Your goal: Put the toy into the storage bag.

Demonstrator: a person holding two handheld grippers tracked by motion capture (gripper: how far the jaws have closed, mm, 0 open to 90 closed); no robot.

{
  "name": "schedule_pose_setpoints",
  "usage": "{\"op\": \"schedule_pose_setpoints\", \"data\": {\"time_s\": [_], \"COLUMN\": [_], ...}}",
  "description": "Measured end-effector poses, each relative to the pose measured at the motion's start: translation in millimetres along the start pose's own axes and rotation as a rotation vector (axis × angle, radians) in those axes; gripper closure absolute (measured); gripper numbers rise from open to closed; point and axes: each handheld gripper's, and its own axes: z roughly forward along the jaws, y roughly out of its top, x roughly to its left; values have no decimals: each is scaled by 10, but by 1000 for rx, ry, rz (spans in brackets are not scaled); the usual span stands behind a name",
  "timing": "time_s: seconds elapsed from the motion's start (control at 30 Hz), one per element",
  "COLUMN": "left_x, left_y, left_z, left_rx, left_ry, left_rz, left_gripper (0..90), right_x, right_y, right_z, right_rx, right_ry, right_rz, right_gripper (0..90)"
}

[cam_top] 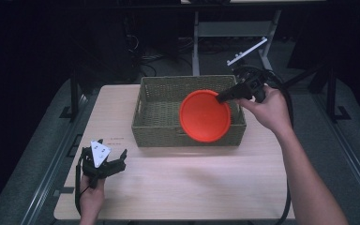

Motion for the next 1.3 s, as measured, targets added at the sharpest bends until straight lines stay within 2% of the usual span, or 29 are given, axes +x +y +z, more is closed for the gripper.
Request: {"op": "schedule_pose_setpoints", "data": {"time_s": [0.33, 0.57, 1.13, 1.3], "left_x": [14, 20, 26, 28], "left_y": [-3, -3, -4, -8], "left_z": [-4, -10, -15, -13], "left_rx": [6, 10, 9, 0], "left_ry": [3, 3, 6, 9], "left_rz": [5, 5, 4, -1], "left_gripper": [128, 128, 128, 128], "right_x": [-72, -180, -359, -452], "right_y": [167, 276, 338, 338], "right_z": [-41, -1, 93, 119], "right_rx": [-13, -20, -8, -14], "right_ry": [-13, -20, -46, -52], "right_rz": [10, 31, 78, 109], "right_gripper": [821, 821, 821, 821]}}
